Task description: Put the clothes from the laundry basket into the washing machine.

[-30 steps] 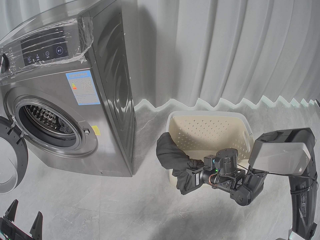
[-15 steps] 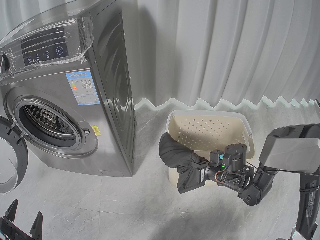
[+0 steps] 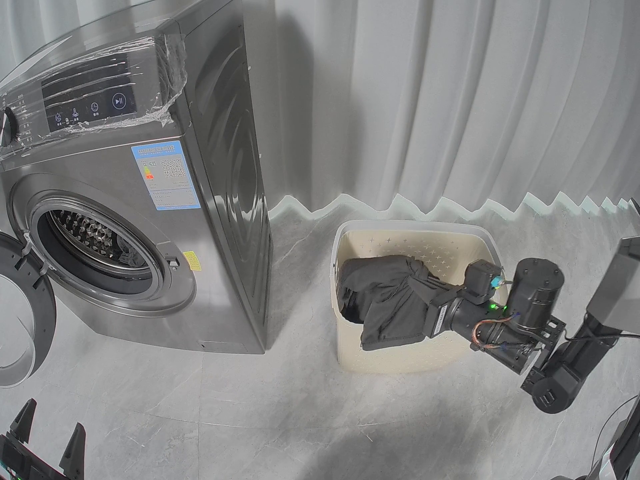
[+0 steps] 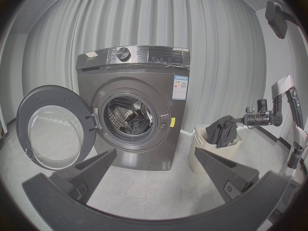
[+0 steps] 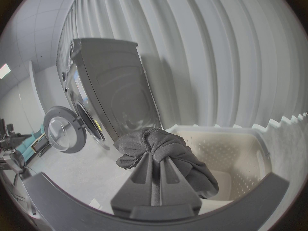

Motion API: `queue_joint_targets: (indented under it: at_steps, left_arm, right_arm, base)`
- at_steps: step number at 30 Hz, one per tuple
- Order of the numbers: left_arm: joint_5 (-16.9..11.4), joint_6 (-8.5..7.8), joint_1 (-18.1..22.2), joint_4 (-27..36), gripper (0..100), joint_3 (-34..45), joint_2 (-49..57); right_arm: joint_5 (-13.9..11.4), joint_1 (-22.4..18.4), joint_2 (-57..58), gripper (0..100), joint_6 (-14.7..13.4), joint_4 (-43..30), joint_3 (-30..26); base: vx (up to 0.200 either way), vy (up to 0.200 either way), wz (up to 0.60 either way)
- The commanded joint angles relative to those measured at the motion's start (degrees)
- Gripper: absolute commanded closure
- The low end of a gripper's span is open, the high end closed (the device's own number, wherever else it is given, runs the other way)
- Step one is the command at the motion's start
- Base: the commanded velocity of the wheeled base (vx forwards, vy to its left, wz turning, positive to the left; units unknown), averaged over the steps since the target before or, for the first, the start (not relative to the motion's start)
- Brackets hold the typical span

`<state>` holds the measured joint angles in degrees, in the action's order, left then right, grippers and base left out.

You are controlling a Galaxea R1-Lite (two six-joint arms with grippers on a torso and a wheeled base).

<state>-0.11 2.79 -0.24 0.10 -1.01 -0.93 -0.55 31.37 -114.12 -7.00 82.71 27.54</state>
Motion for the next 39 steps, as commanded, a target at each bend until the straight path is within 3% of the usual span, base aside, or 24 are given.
queue_joint_targets:
  at_steps: [1, 6, 11, 13, 15, 19, 26, 33, 39]
  left_arm:
    - [0.0, 0.02, 0.0, 0.0, 0, 0.8, 0.8]
    - [0.0, -0.07, 0.0, 0.0, 0, 0.9, 0.8]
    - [0.0, -0.24, 0.0, -0.1, 0, 0.8, 0.8]
    - [-0.1, -0.24, 0.0, 0.0, 0, 0.8, 0.8]
    - [-0.1, -0.24, 0.0, 0.0, 0, 0.8, 0.8]
    - [-0.1, -0.42, 0.0, 0.0, 0, 0.8, 0.8]
    - [-0.1, -0.15, 0.0, 0.0, 0, 0.8, 0.8]
    - [-0.1, -0.07, 0.0, 0.0, 0, 0.9, 0.8]
    - [-0.1, 0.02, 0.0, 0.0, 0, 0.8, 0.8]
  right_arm:
    - [0.3, 1.0, 11.5, 100, 0.0, 1.9, -3.3]
    - [0.5, 1.5, 18.6, 100, 0.1, 0.5, -3.1]
    - [1.0, 1.3, 24.6, 100, 1.3, -5.3, -0.8]
    - [3.5, 1.3, 27.2, 100, 1.3, -9.4, 0.7]
    - [7.9, 1.5, 30.7, 100, 1.4, -14.9, 2.2]
    - [10.9, 1.5, 33.9, 100, 1.9, -19.9, 2.6]
    - [11.2, 1.5, 33.9, 100, 2.2, -19.8, 2.2]
    - [11.1, 1.6, 34.8, 100, 2.4, -19.9, 1.8]
    - [10.9, 3.1, 35.0, 100, 2.4, -19.8, 1.2]
  base:
    - [0.000, 0.000, 0.00]
    - [0.000, 0.000, 0.00]
    - [0.000, 0.000, 0.00]
    - [0.000, 0.000, 0.00]
    - [0.000, 0.000, 0.00]
    - [0.000, 0.000, 0.00]
    - [-0.143, 0.000, 0.00]
    - [0.000, 0.000, 0.00]
    - [0.000, 0.200, 0.00]
